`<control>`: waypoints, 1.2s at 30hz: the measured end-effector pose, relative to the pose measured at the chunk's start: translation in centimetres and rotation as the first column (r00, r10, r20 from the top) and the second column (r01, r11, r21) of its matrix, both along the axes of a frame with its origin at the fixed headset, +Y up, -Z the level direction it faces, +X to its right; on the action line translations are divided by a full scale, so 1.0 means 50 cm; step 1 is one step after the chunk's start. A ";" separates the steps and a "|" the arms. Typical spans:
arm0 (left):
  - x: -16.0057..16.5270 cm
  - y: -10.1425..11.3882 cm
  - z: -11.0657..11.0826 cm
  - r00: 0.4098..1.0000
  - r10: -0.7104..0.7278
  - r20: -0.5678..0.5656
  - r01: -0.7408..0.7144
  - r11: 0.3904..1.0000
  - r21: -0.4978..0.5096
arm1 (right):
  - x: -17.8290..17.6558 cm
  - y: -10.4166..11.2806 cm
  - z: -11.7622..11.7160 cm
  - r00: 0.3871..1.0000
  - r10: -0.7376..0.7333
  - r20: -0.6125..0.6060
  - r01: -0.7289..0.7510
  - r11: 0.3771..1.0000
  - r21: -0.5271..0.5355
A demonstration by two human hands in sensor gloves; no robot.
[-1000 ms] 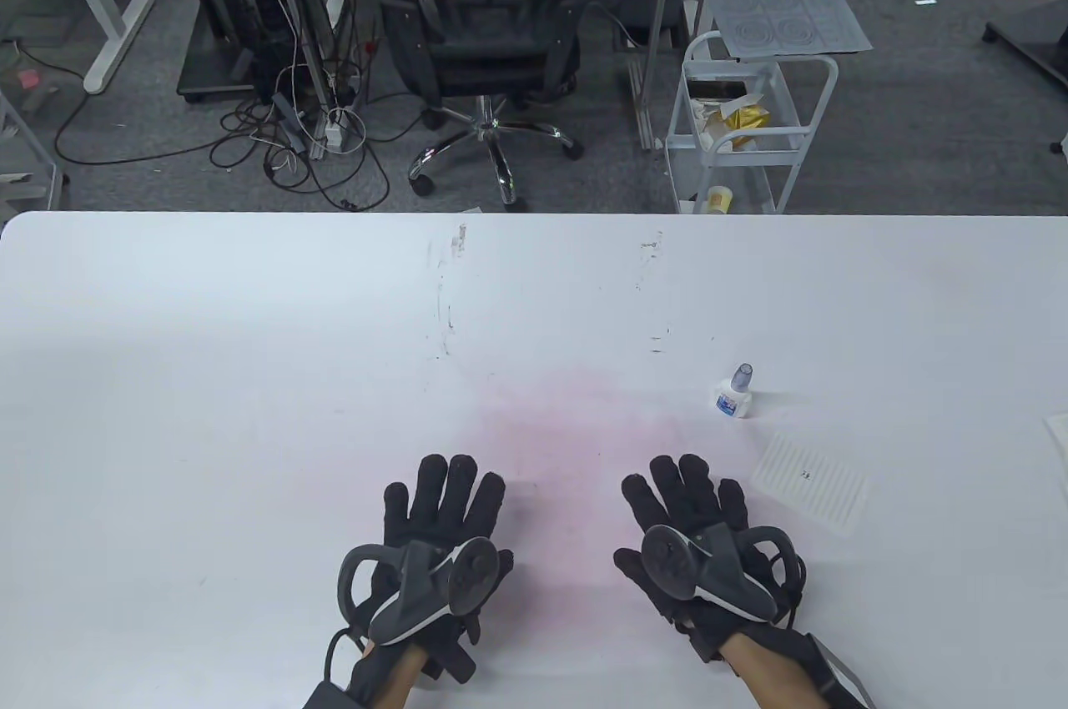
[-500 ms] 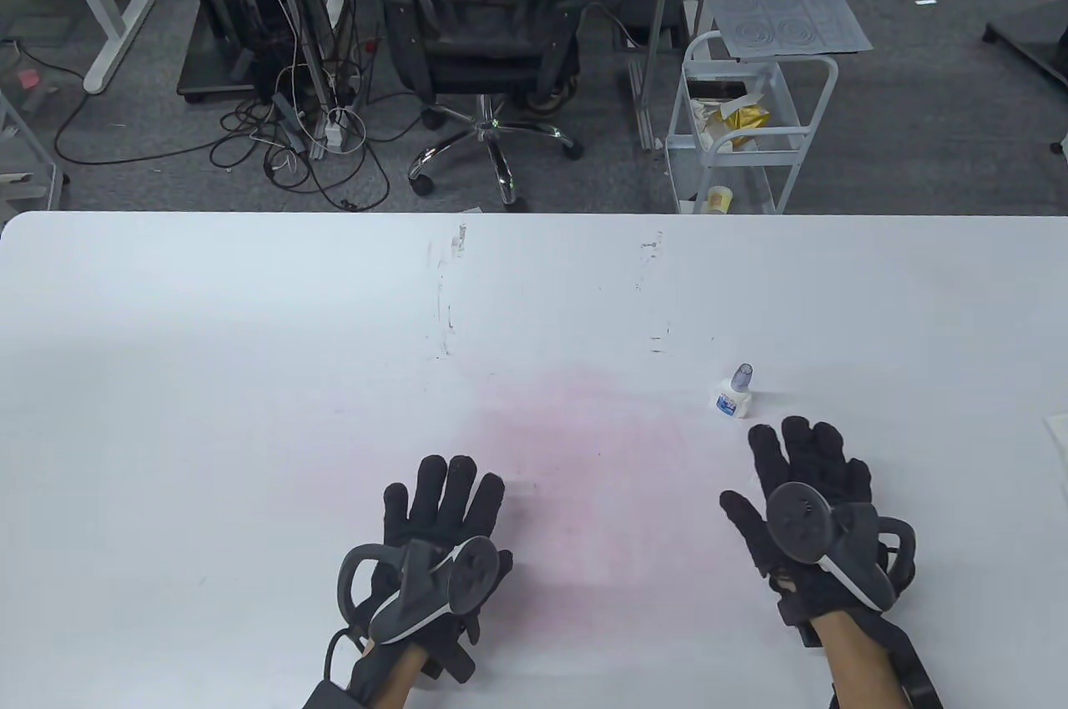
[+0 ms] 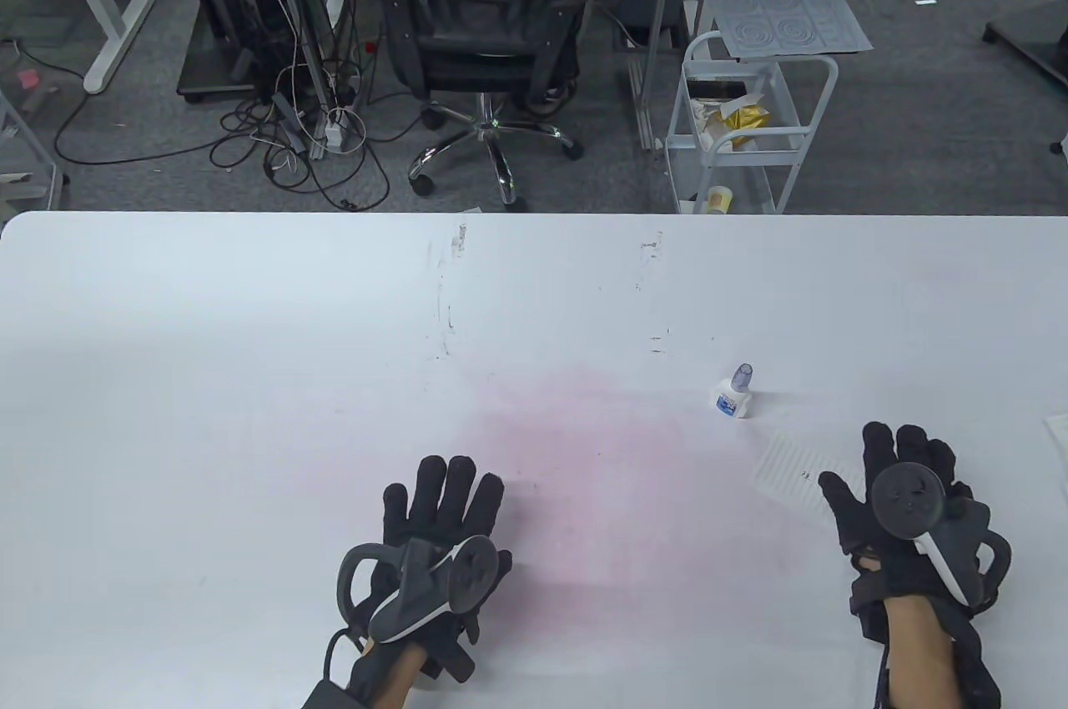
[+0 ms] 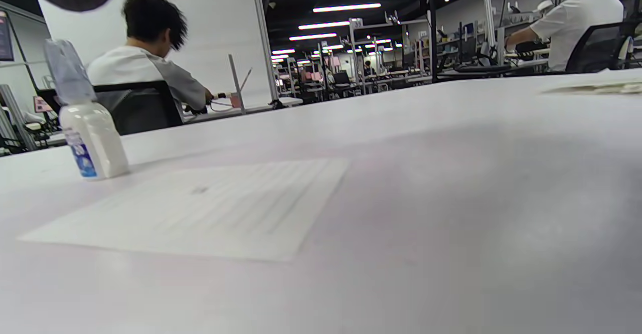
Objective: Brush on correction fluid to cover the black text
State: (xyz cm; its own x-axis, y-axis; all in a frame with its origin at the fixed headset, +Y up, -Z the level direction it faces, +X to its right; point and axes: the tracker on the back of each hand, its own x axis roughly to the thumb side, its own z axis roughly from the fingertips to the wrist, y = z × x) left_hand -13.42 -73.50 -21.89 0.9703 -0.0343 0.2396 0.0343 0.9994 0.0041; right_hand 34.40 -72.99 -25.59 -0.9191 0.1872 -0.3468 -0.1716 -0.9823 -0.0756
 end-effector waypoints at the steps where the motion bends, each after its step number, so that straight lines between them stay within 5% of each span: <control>1: 0.000 0.000 0.000 1.000 0.000 -0.001 0.000 1.000 0.000 | 0.004 -0.008 -0.002 1.000 0.002 0.008 -0.002 1.000 -0.029; 15: -0.003 -0.001 -0.001 1.000 0.001 -0.006 -0.001 1.000 -0.006 | 0.043 -0.090 -0.018 0.996 0.036 0.084 -0.005 0.941 -0.337; 36: -0.006 0.000 0.000 1.000 -0.007 -0.017 0.007 1.000 -0.028 | 0.045 -0.094 -0.015 0.996 -0.018 0.082 0.045 0.939 -0.342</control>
State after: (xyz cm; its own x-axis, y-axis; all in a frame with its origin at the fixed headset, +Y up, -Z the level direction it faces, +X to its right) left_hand -13.71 -73.52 -21.90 0.9740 -0.0348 0.2240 0.0413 0.9989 -0.0243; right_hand 36.66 -77.68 -26.34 -0.8829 0.0731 -0.4639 -0.2099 -0.9450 0.2506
